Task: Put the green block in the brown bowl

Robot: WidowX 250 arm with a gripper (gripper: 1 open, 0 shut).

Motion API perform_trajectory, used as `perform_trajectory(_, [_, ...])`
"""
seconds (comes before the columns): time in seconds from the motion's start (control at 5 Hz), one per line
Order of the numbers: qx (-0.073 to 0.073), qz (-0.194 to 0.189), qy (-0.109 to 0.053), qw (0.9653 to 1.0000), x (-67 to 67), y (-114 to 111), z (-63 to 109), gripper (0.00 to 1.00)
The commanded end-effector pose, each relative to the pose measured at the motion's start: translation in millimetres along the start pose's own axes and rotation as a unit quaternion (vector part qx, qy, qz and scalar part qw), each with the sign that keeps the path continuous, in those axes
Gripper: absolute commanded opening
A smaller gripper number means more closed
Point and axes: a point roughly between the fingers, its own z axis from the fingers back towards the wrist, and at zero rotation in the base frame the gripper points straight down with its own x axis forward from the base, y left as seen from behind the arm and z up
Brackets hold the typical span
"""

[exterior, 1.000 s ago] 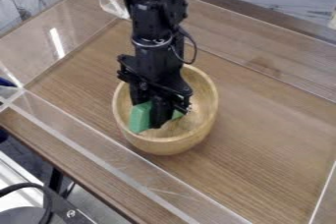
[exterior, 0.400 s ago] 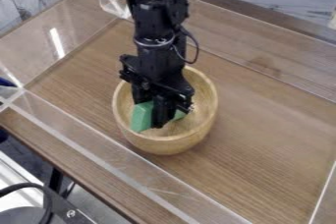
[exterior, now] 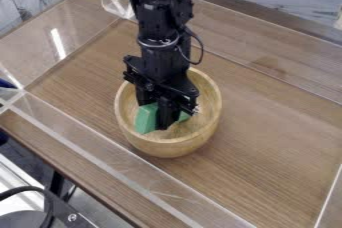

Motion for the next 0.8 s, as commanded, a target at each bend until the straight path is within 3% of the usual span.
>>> perform_trajectory(0.0, [0.0, -0.008, -0.01, 0.9999, 3.1, -3.6, 8.7, 1.0])
perform_trajectory(0.2, [-0.003, -0.008, -0.014, 0.9999, 2.1, -4.3, 17.0, 1.0])
perform_trajectory(0.4, [-0.005, -0.008, -0.031, 0.9995, 1.5, -3.9, 34.9, 1.0])
perform_trajectory(0.6, [-0.004, -0.001, -0.064, 0.998, 3.4, -0.7, 70.1, 1.0])
